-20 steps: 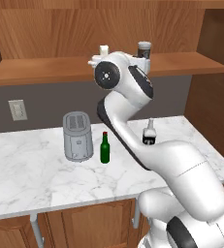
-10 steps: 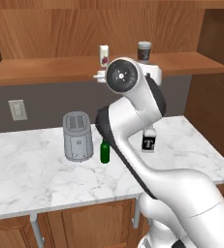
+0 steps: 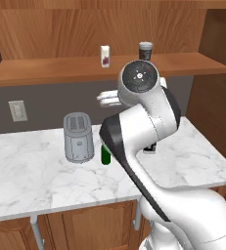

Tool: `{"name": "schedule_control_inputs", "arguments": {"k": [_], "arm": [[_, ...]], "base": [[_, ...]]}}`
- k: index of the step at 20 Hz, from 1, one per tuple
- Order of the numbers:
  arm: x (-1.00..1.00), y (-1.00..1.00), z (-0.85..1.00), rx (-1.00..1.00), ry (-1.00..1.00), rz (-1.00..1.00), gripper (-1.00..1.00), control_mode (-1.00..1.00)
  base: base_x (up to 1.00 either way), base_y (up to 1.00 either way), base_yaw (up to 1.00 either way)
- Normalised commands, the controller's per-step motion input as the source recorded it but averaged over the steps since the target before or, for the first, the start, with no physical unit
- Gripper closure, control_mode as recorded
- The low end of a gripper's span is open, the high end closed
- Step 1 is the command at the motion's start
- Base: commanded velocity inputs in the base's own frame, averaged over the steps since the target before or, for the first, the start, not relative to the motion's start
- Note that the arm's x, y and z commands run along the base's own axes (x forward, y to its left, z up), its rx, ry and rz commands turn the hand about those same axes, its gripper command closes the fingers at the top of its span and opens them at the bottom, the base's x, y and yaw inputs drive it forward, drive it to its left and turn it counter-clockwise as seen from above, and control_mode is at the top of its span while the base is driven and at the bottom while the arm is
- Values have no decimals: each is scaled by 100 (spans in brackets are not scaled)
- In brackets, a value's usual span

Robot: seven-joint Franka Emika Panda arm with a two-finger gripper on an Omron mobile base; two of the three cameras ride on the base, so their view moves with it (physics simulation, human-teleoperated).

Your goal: Sort all alcoholic drinks to one cabinet, and non-alcoholic drinks to the other.

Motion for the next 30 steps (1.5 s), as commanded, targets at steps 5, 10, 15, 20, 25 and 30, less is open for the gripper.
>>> {"name": "schedule_control_inputs", "arguments": {"k": [5,10,15,20,25,30], "arm": [[-8,2,-49,15,11,20,-100,-100],[0,0,-36,18,8,19,-100,-100],[0,0,-39,12,1,15,-100,-100],[0,0,-17,0,0,7,-100,-100],[0,-1,-9,0,0,1,-100,-100],[14,-4,-12,0,8,0,-100,-100]], "base": [[0,0,0],[0,0,0],[0,0,0],[0,0,0],[0,0,0],[0,0,0]]}}
